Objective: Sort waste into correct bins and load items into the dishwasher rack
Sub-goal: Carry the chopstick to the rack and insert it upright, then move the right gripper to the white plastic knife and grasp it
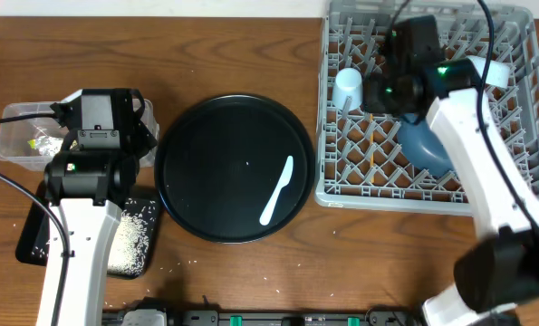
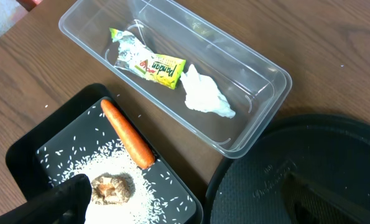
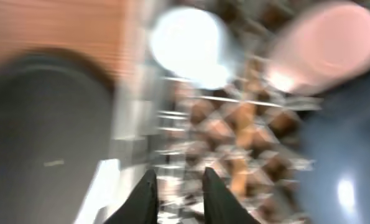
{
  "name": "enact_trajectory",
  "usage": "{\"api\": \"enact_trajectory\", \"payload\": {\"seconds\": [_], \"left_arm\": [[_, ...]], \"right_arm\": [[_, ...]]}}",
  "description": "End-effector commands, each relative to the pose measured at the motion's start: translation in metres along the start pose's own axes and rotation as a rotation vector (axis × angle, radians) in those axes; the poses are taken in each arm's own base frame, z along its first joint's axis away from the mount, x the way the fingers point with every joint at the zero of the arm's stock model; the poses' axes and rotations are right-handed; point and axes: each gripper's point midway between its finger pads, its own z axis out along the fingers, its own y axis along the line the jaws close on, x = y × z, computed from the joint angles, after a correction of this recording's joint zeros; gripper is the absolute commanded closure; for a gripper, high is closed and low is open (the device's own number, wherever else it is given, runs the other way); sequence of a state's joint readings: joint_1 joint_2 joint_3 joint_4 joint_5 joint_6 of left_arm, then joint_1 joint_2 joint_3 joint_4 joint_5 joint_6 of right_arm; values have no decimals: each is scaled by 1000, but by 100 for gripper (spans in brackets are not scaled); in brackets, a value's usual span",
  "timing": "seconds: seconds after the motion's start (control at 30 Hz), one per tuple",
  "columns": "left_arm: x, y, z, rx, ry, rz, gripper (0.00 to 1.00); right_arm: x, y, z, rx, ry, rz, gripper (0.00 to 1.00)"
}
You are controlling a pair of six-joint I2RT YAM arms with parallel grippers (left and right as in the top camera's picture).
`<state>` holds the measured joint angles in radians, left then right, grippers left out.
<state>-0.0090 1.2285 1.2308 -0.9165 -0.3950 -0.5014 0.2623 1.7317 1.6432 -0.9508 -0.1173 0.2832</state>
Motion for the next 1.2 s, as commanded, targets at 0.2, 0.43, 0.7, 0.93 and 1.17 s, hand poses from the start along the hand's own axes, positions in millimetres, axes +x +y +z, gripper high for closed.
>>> {"api": "enact_trajectory", "payload": {"seconds": [0.2, 0.43, 0.7, 0.93, 1.17], "left_arm": [[-1, 2, 0, -9, -1, -18, 2], [-1, 2, 0, -9, -1, -18, 2], [-1, 2, 0, -9, -1, -18, 2], [-1, 2, 0, -9, -1, -18, 2], [-1, 2, 0, -9, -1, -18, 2]], "right_arm": [[77, 127, 9, -127, 143, 73, 81], [147, 136, 53, 79, 217, 150, 78], [195, 130, 93, 169, 250, 263, 70], [214, 120, 118, 223, 274, 317, 72], [234, 115, 146, 267, 317, 340, 72]]}}
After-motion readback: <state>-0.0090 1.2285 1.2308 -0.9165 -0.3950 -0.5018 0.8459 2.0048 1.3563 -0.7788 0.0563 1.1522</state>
